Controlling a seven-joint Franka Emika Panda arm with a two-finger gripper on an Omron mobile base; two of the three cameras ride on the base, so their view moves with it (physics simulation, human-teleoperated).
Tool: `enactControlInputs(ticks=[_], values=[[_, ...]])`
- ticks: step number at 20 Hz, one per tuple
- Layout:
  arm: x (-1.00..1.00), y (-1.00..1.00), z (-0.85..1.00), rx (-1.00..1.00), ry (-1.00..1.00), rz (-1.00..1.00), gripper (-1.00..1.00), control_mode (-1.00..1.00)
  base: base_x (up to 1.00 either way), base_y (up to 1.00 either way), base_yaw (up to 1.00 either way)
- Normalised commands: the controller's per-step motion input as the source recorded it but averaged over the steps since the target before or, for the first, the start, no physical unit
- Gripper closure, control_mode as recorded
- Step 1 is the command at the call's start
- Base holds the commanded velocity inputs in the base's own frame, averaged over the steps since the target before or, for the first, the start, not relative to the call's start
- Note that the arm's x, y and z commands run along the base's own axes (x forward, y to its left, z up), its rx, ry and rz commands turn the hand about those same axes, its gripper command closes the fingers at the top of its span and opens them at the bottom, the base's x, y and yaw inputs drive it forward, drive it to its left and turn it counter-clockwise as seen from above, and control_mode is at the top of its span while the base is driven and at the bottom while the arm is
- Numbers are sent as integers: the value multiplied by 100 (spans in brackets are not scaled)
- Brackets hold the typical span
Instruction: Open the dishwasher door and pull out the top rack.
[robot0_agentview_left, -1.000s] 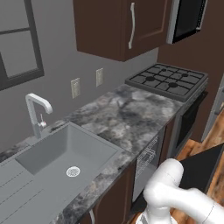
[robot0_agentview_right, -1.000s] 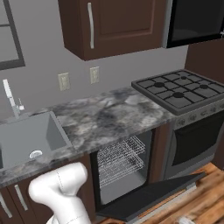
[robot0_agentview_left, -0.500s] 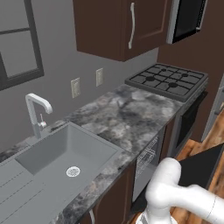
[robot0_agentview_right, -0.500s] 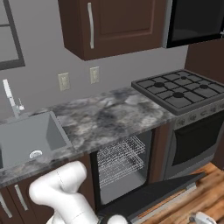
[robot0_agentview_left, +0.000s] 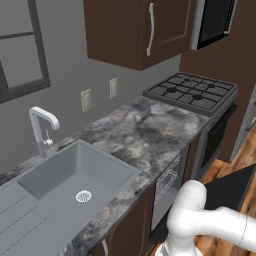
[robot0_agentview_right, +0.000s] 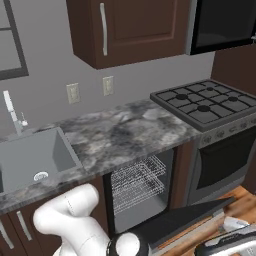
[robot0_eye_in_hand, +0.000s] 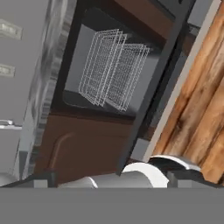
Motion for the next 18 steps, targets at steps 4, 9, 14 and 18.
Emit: enactControlInputs(ticks=[4, 9, 14, 18], values=[[31, 100, 41, -37, -11, 13, -100, -100, 0, 0, 0], [17, 100, 19, -45, -18, 15, -100, -100, 0, 0, 0], [22, 99, 6, -29, -13, 21, -100, -100, 0, 0, 0], [45, 75, 3, -15, 1, 22, -100, -100, 0, 0, 0]])
